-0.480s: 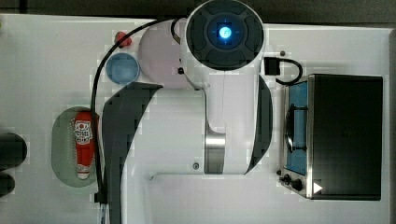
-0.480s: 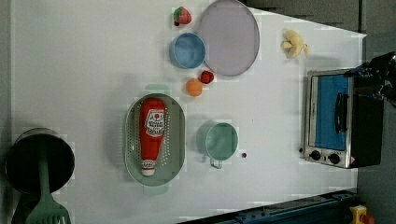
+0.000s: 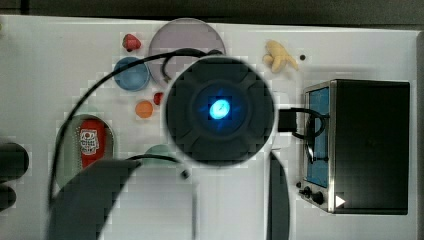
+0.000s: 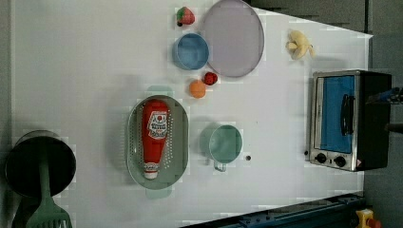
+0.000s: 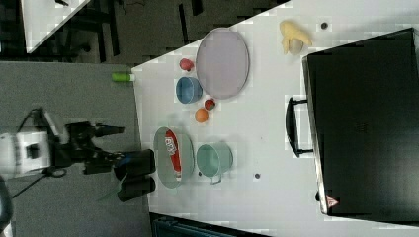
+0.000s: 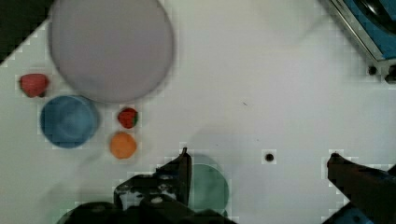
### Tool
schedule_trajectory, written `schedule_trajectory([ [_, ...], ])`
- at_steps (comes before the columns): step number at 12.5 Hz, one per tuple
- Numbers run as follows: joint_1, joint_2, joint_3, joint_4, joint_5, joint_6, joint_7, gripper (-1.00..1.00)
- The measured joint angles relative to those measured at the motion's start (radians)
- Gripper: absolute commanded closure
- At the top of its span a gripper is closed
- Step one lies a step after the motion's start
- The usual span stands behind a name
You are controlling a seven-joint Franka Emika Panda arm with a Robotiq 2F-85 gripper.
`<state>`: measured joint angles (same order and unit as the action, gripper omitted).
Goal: Pick ketchup from strainer and place it on the table
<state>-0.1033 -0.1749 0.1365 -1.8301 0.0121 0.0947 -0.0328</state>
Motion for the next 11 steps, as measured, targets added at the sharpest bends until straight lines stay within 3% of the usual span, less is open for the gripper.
schedule_trajectory([
  [3,0.003,0.005,0.088,0.023,-0.003,0.01,0.004,-1.0],
  [7,0.003,0.078,0.291,0.017,-0.003,0.046,0.007,-1.0],
  [11,0.051,0.192,0.465,-0.043,0.003,0.106,0.018,-1.0],
])
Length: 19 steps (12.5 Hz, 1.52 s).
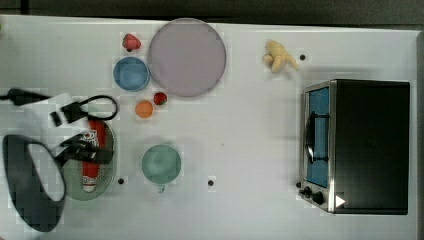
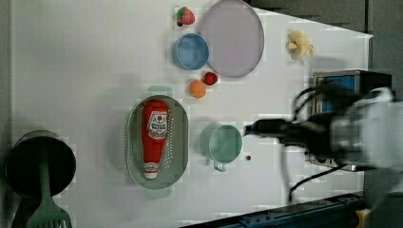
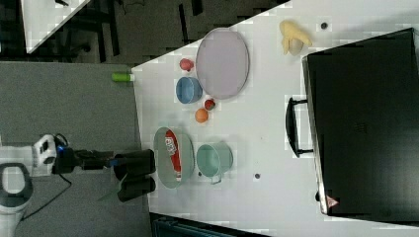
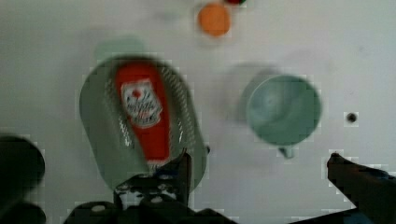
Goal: Pick ketchup from strainer and place it on the table
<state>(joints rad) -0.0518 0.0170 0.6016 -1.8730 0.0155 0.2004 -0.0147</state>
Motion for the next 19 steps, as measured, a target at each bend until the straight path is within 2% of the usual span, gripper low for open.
schedule_trajectory([
  [5,0.014,0.07,0.148,-0.123,-0.005,0.323,0.007,-1.0],
  [8,0.023,0.119,0.167,-0.25,-0.031,0.543,0.011,-1.0],
  [10,0.021,0.181,0.161,-0.338,-0.131,0.675,0.032,-1.0],
  [12,0.017,0.272,0.147,-0.385,-0.171,0.777,0.081,-1.0],
  [16,0.007,0.448,0.125,-0.377,-0.324,0.845,0.18,-1.0],
  [19,0.013,0.522,0.1,-0.363,-0.463,0.865,0.209,-1.0],
])
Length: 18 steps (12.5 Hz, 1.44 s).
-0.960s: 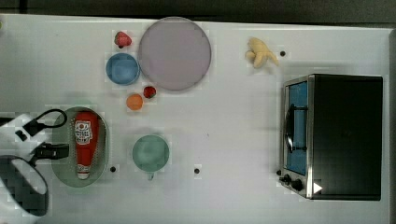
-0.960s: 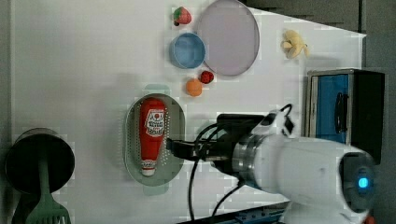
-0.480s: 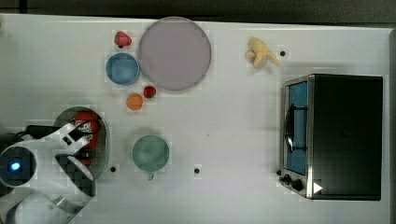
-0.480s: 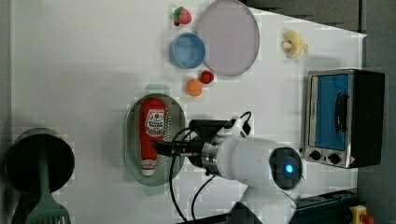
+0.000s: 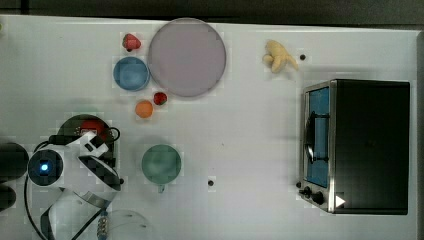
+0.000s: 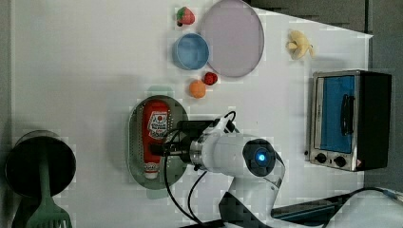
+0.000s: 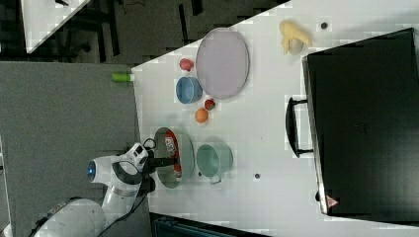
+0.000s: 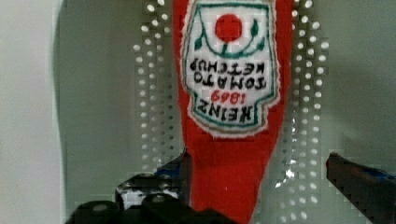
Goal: Pick ketchup from strainer and place it on the table
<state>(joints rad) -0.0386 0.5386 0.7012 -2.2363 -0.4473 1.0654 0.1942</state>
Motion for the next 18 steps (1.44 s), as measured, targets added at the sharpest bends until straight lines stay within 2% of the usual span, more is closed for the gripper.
schedule_trajectory([
  [1,0.001,0.015,-0.002,0.012,-0.031,0.002,0.009,-1.0],
  [5,0.027,0.101,-0.042,0.107,-0.046,0.017,0.057,-1.0],
  [6,0.032,0.122,-0.057,0.121,-0.044,0.024,0.066,-0.91],
  [9,0.049,0.141,-0.08,0.129,-0.054,0.022,0.083,-0.2],
  [13,0.082,0.087,-0.085,0.117,-0.047,0.009,0.089,-0.19],
  [15,0.078,0.039,-0.06,0.117,-0.027,-0.045,0.091,-0.19],
  [16,0.079,0.006,-0.045,0.115,-0.001,-0.077,0.091,-0.19],
  [18,0.082,-0.083,-0.023,0.119,0.116,-0.173,0.091,-0.19],
])
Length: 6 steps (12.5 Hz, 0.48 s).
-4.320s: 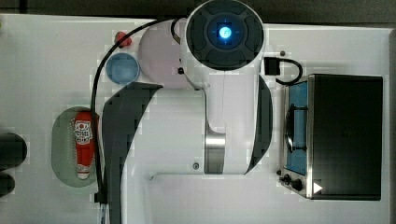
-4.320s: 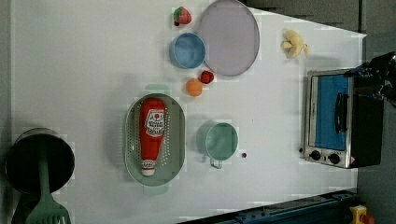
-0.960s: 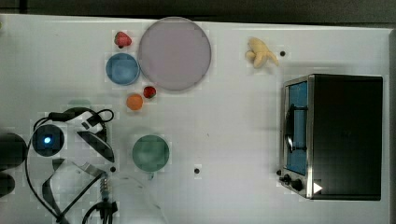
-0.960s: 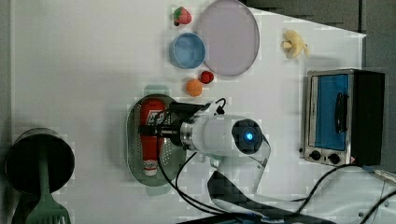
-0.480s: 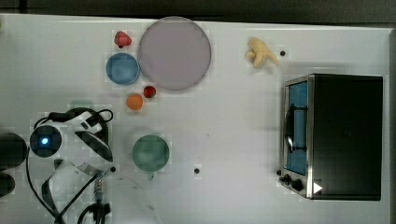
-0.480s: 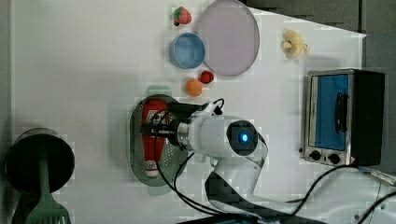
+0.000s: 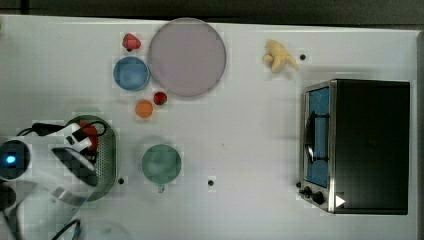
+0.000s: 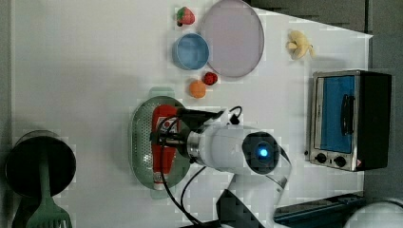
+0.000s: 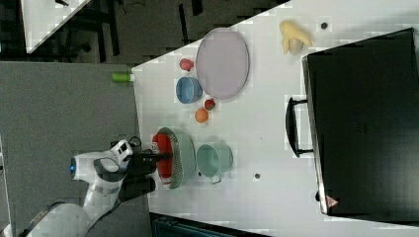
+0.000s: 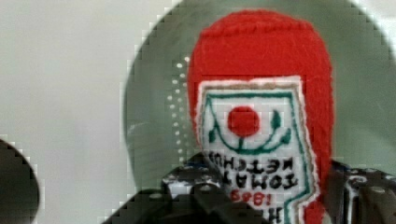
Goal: Pick ketchup from strainer and place it on the table
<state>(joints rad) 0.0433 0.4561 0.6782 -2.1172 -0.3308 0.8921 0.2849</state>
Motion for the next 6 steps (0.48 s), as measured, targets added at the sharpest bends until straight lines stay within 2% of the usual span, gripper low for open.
schedule_trajectory([
  [2,-0.014,-0.114,0.021,0.01,0.128,-0.101,0.0,-0.19],
  [3,-0.016,-0.163,0.02,0.031,0.161,-0.146,-0.003,-0.19],
  [6,-0.049,-0.255,0.013,0.148,0.188,-0.294,-0.095,-0.19],
])
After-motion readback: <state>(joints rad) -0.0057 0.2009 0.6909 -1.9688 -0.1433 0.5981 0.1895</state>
